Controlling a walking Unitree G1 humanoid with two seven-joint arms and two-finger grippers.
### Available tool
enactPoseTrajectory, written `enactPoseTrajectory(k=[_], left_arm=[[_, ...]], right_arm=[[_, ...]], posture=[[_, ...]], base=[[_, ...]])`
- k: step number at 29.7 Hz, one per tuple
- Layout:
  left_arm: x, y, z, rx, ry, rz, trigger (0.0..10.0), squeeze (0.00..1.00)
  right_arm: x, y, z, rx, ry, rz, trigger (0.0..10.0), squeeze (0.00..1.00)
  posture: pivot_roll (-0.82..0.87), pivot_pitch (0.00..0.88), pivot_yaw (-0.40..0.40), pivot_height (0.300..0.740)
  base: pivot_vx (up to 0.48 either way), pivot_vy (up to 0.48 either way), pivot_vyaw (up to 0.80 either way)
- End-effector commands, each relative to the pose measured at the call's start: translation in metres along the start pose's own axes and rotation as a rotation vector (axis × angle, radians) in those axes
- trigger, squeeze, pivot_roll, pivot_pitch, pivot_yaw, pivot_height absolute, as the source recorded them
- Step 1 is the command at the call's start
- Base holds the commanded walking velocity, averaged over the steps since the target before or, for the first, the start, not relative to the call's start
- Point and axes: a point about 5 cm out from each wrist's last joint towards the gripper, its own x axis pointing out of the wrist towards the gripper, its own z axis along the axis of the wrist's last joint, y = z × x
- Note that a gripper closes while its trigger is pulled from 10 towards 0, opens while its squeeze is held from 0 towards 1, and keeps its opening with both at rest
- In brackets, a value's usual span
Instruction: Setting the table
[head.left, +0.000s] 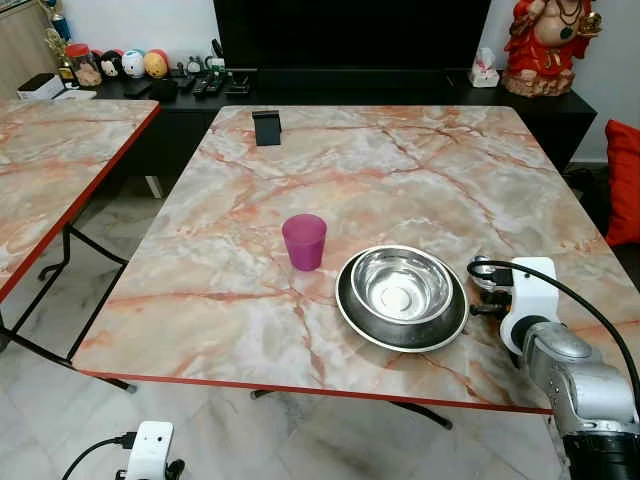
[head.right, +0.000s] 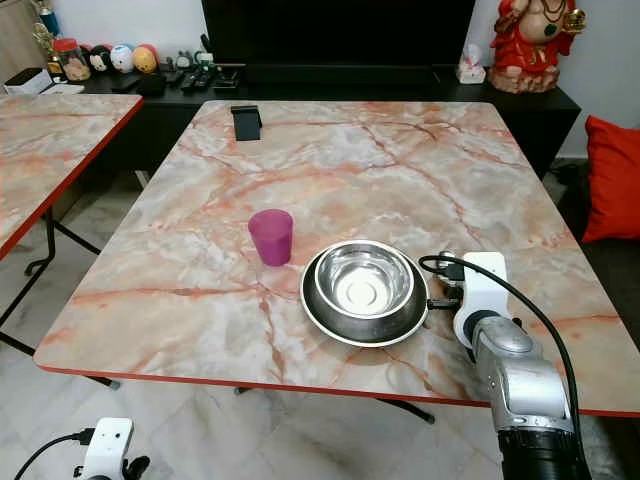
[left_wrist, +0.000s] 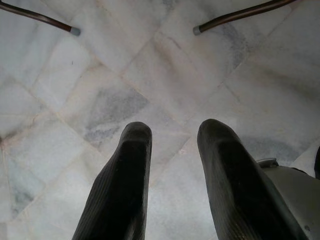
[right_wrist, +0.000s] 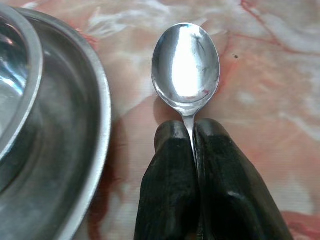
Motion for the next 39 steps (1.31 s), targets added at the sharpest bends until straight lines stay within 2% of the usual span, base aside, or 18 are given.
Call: enactPoseTrajectory(k=[1, 39], left_arm=[[0.0, 0.0, 0.0, 0.022, -0.001, -0.001, 10.0, 0.0], [0.002, -0.003, 0.01, 0.05, -0.037, -0.016, 10.0, 0.0]], right_arm=[[0.001, 0.003, -0.003, 0.008, 0.006, 0.004, 10.0, 0.0], [0.008, 0.017, -0.015, 0.023, 0.032, 0.012, 10.0, 0.0]], posture=[[0.02, 0.022, 0.032, 0.74], [0.03, 0.026, 0.032, 0.74]], base=[[0.0, 0.0, 0.0], [0.0, 0.0, 0.0]])
